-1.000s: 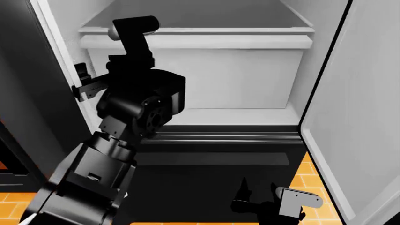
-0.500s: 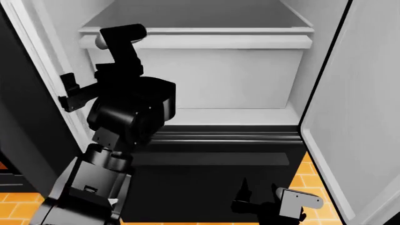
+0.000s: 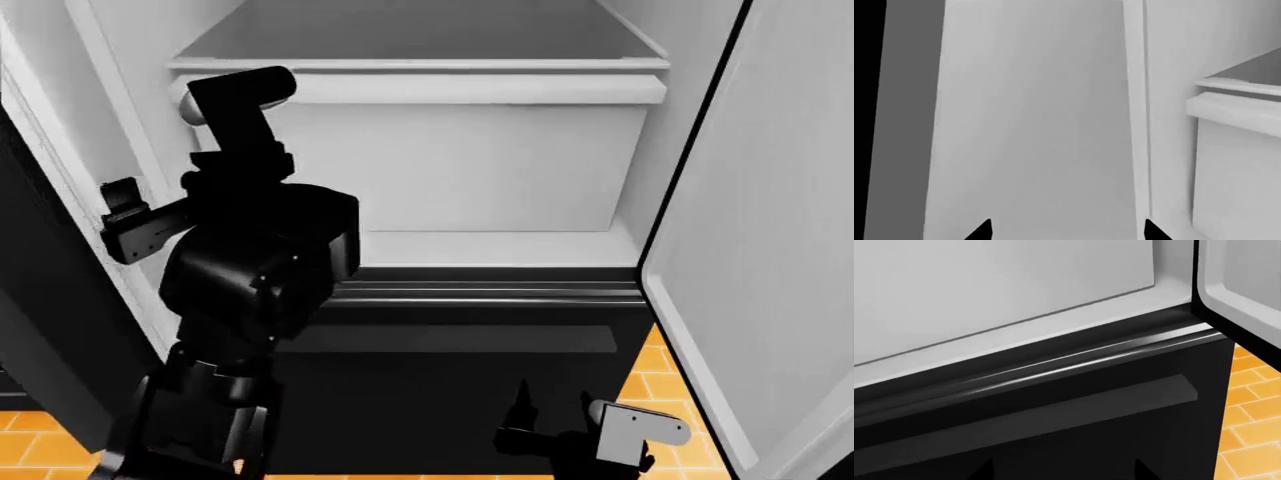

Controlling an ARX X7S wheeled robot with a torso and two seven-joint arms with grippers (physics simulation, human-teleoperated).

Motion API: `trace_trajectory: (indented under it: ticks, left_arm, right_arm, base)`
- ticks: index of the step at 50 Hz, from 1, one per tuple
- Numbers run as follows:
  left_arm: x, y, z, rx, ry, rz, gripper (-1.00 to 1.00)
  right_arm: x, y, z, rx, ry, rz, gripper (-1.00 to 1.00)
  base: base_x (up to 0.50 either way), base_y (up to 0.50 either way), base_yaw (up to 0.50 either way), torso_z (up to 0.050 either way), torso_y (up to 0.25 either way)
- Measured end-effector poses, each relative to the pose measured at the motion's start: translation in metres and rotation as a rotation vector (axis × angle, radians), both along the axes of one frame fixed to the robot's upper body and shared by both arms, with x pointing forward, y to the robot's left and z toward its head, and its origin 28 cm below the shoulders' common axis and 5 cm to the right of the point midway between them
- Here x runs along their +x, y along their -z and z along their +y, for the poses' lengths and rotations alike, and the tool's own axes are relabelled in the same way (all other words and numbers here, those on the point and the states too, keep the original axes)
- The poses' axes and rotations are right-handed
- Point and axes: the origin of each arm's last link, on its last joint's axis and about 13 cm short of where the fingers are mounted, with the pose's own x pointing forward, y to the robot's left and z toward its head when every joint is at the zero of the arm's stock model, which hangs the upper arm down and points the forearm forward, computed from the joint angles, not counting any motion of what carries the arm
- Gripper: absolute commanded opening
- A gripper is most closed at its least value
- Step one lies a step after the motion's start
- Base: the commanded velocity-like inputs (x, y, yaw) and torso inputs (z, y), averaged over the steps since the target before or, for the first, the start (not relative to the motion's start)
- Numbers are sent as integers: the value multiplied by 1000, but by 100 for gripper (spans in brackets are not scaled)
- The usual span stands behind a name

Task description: Open the fridge doors

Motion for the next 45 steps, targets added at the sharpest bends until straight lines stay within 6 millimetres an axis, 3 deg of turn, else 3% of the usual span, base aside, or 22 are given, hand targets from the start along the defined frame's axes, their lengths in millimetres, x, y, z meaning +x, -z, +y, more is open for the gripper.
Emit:
trace_trajectory:
  ticks: [18, 45]
  left_arm:
    - [6, -7, 31, 33, -70, -5, 100]
    - [9, 7, 71, 58, -150, 13, 100]
  right_arm:
    - [-1, -1, 0, 0, 2, 0, 100]
    - [-1, -1, 1, -6, 0, 2, 100]
  base:
    - [0, 0, 0, 0, 0]
    - [0, 0, 0, 0, 0]
